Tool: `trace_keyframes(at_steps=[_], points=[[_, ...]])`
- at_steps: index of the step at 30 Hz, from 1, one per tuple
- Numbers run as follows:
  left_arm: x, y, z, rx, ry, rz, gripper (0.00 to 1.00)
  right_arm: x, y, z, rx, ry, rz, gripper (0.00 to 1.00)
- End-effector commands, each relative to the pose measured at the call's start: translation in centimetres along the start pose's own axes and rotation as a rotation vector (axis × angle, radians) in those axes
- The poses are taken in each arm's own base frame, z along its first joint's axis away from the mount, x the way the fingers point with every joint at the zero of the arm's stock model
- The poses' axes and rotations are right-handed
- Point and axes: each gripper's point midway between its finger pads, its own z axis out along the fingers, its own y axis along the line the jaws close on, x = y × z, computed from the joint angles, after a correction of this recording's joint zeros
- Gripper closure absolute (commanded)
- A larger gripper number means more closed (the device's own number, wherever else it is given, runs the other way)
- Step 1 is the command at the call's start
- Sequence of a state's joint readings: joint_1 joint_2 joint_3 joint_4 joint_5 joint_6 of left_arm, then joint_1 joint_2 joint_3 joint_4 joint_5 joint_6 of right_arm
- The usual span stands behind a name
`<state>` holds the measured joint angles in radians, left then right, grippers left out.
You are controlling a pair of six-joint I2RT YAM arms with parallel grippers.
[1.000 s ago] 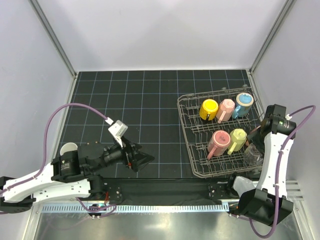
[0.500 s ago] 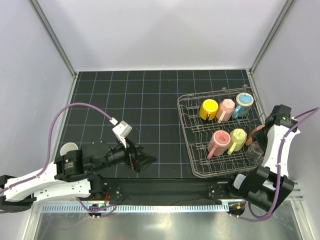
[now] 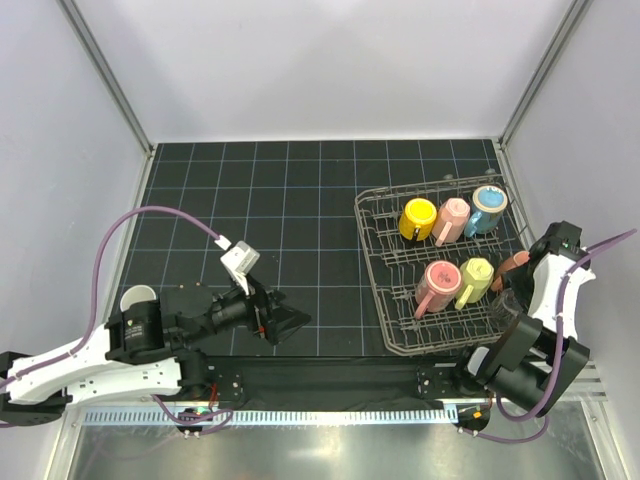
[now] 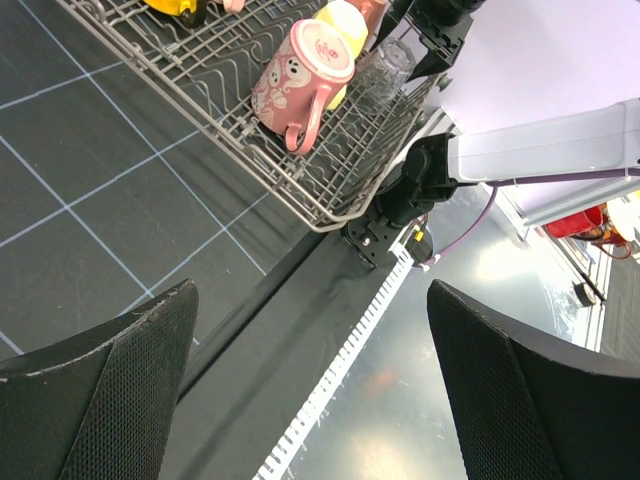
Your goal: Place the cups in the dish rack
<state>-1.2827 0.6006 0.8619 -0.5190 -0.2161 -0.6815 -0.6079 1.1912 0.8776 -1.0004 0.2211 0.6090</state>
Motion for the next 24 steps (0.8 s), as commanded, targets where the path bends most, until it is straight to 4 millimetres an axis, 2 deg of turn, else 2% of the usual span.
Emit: trace_keyframes(at_steps=[1, 2, 5, 6, 8, 11, 15, 20, 21, 22, 23, 24], points=[[-0.5, -0.6, 0.1, 0.012, -0.01, -0.016, 0.08, -0.8, 0.4, 0.5, -0.016, -0.034, 0.035, 0.8], [-0.4, -0.6, 0.1, 0.013, -0.007, -0.016, 0.08, -0.8, 0.2, 0.5, -0.008, -0.037, 0.036, 0.77], [-0.4, -0.6, 0.2, 0.019, -0.008, -0.022, 0.09, -1.3, 0.1, 0.0, -0.007, -0.053, 0.035, 0.53], [-0.3, -0.7, 0.4, 0.018, -0.007, -0.021, 0.09, -1.5, 0.2, -0.4, -0.012, -0.06, 0.035, 0.4], [-0.4, -0.9, 0.4, 0.028, -0.002, -0.017, 0.08, -1.8, 0.0, -1.0, -0.012, -0.078, 0.038, 0.29], [-0.5, -1.3, 0.6, 0.033, 0.011, -0.003, 0.09, -2.1, -0.2, -2.3, -0.033, -0.112, 0.04, 0.22], [-0.4, -1.7, 1.3, 0.038, 0.03, 0.006, 0.09, -2.4, 0.0, -3.5, -0.063, -0.131, 0.012, 0.19], [0.4, -1.8, 3.3, 0.008, 0.082, 0.013, 0.1, -2.8, 0.8, -5.9, -0.1, -0.182, -0.038, 0.16], [0.5, -1.5, 3.7, -0.01, 0.093, 0.011, 0.1, -3.3, 1.3, -7.3, -0.135, -0.223, -0.045, 0.16], [1.2, -1.0, 4.6, -0.04, 0.121, 0.013, 0.1, -3.0, 2.3, -8.4, -0.171, -0.244, -0.094, 0.16], [0.7, -0.5, 5.0, -0.067, 0.119, 0.0, 0.1, -3.0, 3.0, -9.6, -0.204, -0.269, -0.118, 0.16], [1.0, 0.0, 5.4, -0.081, 0.136, -0.007, 0.1, -3.4, 4.0, -11.5, -0.257, -0.311, -0.134, 0.17]])
